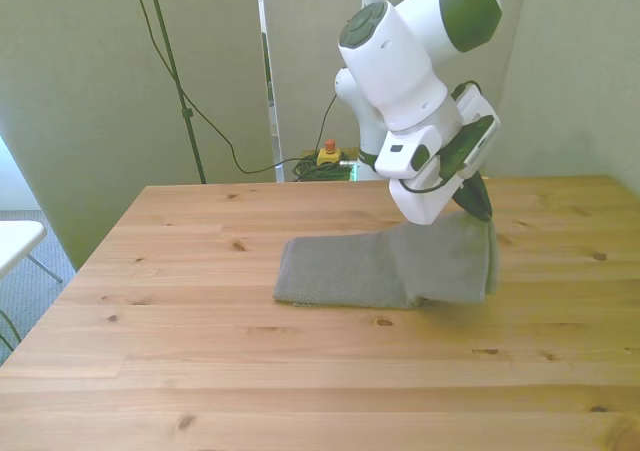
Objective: Unfold the towel
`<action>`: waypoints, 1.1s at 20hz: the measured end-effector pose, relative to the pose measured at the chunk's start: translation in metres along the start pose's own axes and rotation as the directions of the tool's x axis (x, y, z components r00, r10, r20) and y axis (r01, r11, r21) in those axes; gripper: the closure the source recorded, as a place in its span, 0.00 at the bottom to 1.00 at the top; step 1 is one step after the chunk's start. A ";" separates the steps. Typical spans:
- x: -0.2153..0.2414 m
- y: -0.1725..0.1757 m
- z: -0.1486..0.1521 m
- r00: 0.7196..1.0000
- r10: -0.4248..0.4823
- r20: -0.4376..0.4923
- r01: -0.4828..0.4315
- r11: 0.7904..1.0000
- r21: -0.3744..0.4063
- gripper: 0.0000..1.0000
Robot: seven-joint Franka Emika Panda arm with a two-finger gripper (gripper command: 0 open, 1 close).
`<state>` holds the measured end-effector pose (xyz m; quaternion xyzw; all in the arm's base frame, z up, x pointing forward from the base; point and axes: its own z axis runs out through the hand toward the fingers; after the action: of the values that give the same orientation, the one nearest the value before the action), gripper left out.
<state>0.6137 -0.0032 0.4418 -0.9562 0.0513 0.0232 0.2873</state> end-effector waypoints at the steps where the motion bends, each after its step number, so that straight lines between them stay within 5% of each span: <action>1: 0.001 -0.003 0.005 1.000 -0.013 0.021 0.013 1.000 0.001 0.00; 5: 0.006 -0.005 0.015 0.985 -0.101 0.143 0.096 0.995 0.041 0.00; 13: 0.011 -0.006 0.000 0.982 -0.119 0.145 0.113 0.992 0.050 0.00; 17: 0.003 -0.012 -0.030 1.000 -0.003 0.021 0.004 0.999 -0.050 0.00; 22: 0.001 0.032 0.003 0.977 0.146 -0.154 -0.168 0.975 -0.144 0.00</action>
<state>0.6116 -0.0281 0.4223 -0.9679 0.1453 -0.0184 0.2041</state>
